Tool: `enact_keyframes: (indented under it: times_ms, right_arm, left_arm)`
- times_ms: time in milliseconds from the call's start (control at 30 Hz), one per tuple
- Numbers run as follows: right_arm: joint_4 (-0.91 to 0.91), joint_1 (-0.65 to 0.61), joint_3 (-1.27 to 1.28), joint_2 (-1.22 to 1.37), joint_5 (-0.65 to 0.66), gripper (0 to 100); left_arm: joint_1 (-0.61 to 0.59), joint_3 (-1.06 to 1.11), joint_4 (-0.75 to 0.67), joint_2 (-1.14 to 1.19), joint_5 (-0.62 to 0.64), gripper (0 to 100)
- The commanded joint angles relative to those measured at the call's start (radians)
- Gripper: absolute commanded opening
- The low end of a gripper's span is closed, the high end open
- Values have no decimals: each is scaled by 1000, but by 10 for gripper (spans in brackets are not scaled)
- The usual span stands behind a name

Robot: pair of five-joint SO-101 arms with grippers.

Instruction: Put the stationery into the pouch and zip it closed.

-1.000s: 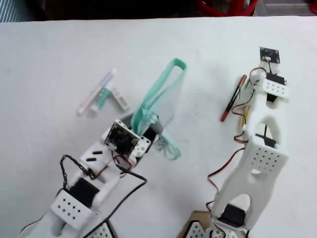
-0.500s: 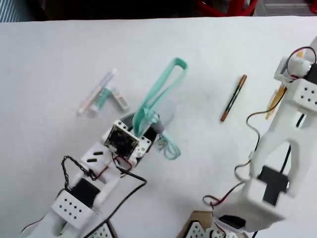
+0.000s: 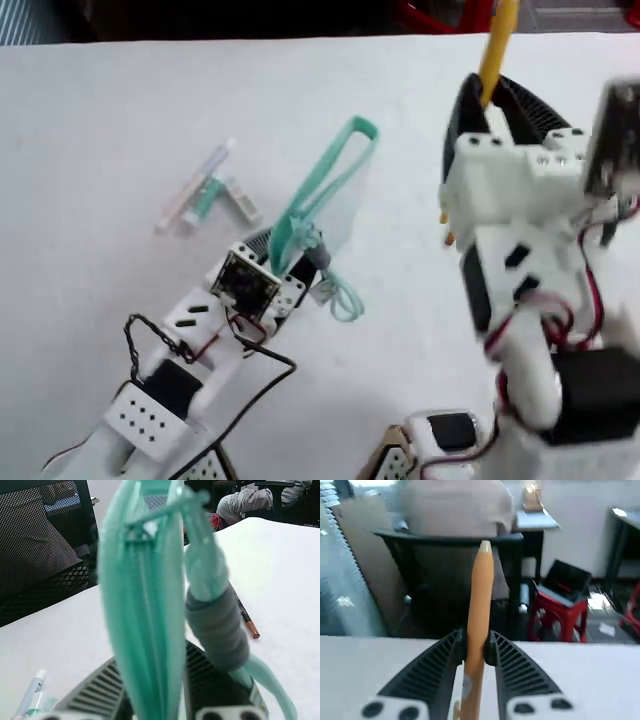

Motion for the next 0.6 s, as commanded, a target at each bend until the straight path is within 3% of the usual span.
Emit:
enact_keyframes:
  times_ms: [0, 100, 233, 400, 567]
  right_arm:
    - [-157, -94, 55, -39, 9, 18]
    - [-302, -147, 153, -39, -8, 18]
    - [-464, -170, 315, -48, -127, 18]
    - [-631, -171, 483, -48, -126, 18]
    - [-677, -194, 496, -39, -124, 18]
  left_arm:
    - [-7, -8, -20, -10, -3, 113]
    - [-1, -5, -20, -10, -5, 113]
    - [-7, -6, -20, -10, -6, 113]
    - [-7, -8, -26, -12, -6, 113]
    - [-7, -9, -28, -13, -8, 113]
